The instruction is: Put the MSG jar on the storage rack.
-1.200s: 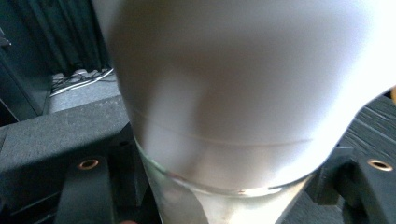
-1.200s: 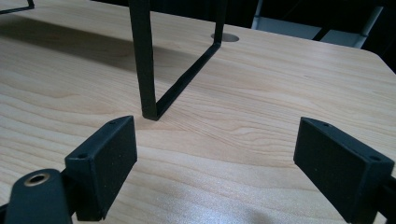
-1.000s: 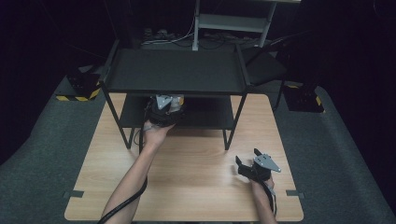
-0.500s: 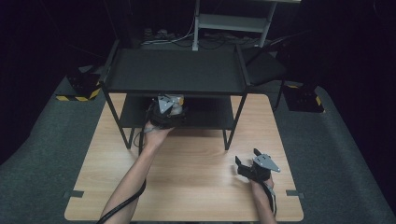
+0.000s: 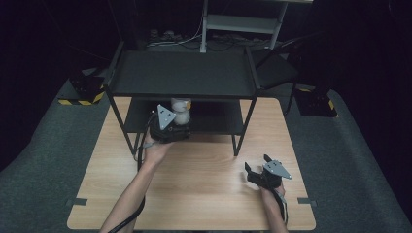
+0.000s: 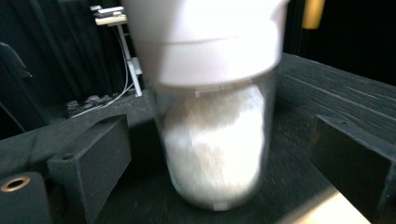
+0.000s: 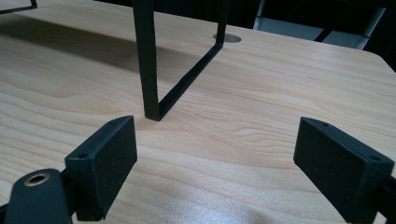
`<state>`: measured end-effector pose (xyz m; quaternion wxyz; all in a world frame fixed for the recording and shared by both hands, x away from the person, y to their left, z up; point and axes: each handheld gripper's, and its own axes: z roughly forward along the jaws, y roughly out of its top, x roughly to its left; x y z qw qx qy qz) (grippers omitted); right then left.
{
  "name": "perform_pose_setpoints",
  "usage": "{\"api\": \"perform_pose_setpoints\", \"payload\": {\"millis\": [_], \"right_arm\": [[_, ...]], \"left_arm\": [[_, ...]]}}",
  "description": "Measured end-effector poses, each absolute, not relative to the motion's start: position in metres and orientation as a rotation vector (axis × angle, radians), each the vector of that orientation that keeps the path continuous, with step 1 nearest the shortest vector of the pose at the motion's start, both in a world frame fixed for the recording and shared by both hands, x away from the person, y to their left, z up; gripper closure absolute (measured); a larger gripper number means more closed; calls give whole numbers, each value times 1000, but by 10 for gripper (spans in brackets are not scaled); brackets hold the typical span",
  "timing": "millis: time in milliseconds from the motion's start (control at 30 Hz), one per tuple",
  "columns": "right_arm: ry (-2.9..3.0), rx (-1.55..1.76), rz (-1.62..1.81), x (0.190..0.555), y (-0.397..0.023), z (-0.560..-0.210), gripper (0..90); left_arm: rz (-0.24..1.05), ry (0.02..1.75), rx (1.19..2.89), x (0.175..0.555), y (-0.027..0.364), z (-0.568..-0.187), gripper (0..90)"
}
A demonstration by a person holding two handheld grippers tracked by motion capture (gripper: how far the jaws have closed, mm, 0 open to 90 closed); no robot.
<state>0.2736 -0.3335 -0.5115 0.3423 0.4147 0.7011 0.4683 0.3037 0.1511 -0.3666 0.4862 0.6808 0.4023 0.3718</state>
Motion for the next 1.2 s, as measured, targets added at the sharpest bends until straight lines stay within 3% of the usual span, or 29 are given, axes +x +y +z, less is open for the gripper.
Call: {"api": "perform_pose_setpoints", "payload": {"millis": [400, 700, 1200], "right_arm": [[1827, 1076, 1203, 274, -332, -511, 126], [1825, 1081, 1197, 274, -331, -511, 126], [1817, 1097, 1186, 273, -329, -510, 126]], "left_arm": [[907, 968, 1691, 252, 171, -390, 65], [864, 1110, 1678, 226, 192, -435, 66], [832, 1295, 1649, 235, 206, -493, 67]]}}
